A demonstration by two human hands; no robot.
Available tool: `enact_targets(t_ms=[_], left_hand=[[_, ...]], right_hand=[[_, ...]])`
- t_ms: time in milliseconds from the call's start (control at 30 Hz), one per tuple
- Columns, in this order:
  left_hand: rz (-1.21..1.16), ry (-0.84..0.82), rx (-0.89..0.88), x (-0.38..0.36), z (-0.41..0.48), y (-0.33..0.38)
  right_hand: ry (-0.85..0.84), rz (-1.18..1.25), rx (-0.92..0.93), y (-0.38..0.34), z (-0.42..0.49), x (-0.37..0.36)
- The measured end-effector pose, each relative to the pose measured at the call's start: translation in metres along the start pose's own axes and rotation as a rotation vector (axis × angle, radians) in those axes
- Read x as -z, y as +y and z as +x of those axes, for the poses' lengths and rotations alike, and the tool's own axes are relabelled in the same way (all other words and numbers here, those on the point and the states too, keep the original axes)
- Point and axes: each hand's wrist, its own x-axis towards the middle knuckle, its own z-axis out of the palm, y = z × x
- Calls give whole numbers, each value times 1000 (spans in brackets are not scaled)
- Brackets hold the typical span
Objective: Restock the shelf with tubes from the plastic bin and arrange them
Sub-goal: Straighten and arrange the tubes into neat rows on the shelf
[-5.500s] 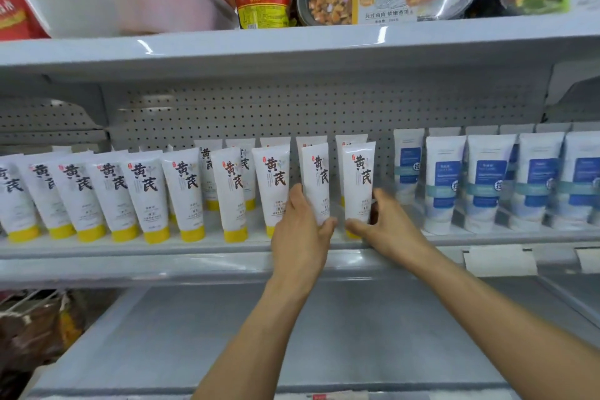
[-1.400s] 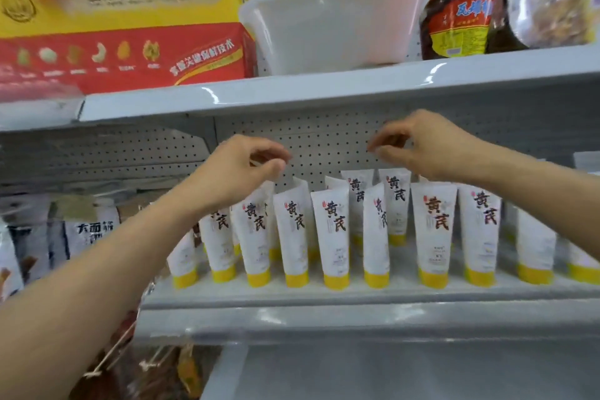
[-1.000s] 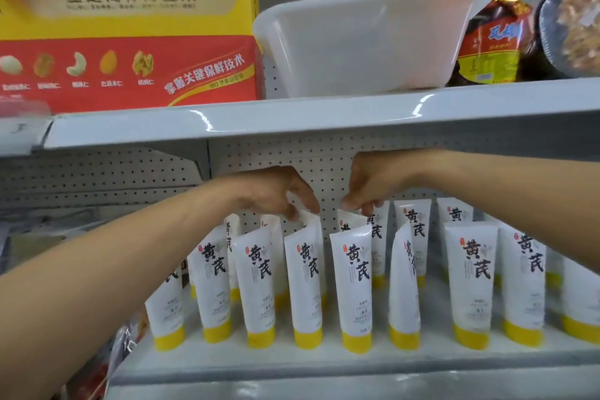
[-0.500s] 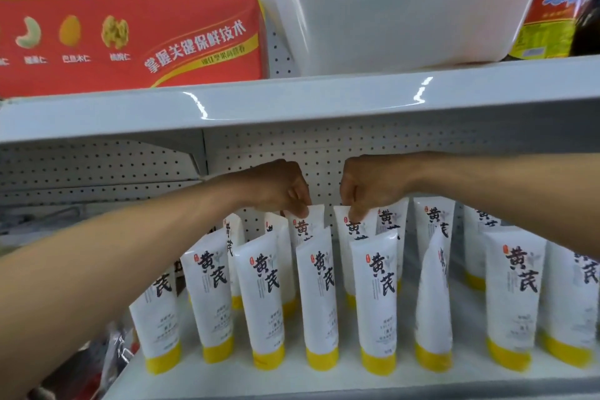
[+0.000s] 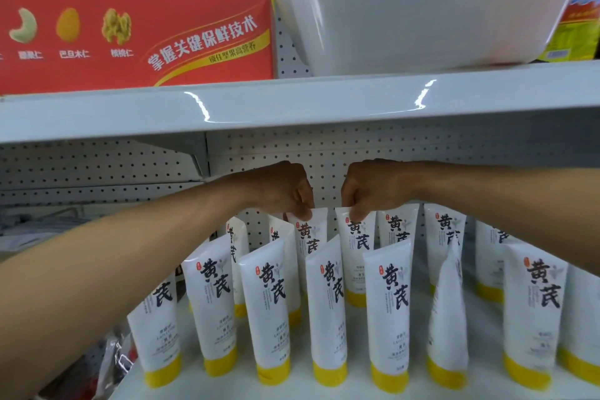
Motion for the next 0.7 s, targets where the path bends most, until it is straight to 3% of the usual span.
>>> enact_targets(t_ms=[400, 700], left_hand=[[-9, -10, -14, 0, 0, -3], [21, -78, 20, -1, -4, 7]], right_hand=[[-5, 87, 31, -2, 4, 0], [-73, 22, 29, -10, 5, 0]])
